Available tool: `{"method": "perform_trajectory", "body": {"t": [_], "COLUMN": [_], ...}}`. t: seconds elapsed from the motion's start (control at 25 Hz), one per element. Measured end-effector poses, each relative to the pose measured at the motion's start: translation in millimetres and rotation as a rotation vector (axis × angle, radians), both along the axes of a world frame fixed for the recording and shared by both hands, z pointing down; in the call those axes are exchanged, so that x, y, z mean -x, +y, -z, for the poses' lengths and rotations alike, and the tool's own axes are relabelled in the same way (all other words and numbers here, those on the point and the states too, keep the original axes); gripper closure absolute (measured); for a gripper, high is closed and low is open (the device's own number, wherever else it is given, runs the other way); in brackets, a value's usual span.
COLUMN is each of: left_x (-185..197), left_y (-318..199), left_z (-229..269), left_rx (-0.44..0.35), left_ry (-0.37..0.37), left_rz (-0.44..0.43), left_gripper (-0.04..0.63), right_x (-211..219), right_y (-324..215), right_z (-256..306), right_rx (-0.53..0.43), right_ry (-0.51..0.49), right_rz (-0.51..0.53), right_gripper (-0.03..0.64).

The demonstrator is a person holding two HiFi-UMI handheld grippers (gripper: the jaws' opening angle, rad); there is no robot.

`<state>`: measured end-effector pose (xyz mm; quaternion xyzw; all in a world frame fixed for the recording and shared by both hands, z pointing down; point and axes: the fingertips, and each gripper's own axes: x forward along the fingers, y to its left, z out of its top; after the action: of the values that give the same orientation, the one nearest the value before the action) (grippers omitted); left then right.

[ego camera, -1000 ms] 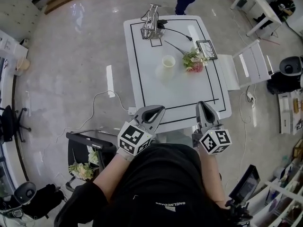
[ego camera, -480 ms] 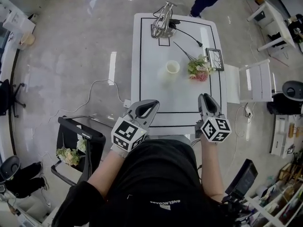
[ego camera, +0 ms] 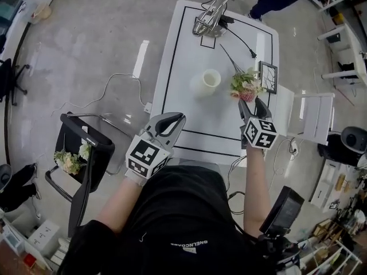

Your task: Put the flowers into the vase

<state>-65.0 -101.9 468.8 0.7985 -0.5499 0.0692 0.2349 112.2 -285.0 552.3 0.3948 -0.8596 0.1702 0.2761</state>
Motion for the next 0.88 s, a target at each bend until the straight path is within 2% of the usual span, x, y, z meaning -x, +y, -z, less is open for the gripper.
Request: {"method": "perform_trajectory", "body": {"t": [0.32, 0.6, 0.88], "left_x": [6.8, 6.6, 11.1], "left_y": [4.9, 8.4, 13.2], "left_z": [-7.1, -13.4, -19.7], "left_rx": [0.041, 0.063, 0.09], "left_ry": [-0.013, -0.021, -0.035], "left_rz": [0.103, 0.13, 0.156], "left_gripper": [0.589, 0.589, 0.589], "right_x": [-4.5, -3.9, -5.3], "right_y": [-44.6, -61.0, -63.6], "right_z": [-40.3, -80.8, -107.9], "right_rx": [0.035, 0.089, 0.161], "right_ry": [0.099, 0.175, 0.208], "right_rz": [0.015, 0.021, 0.028], "right_gripper": [0.334, 0.328, 0.328]}}
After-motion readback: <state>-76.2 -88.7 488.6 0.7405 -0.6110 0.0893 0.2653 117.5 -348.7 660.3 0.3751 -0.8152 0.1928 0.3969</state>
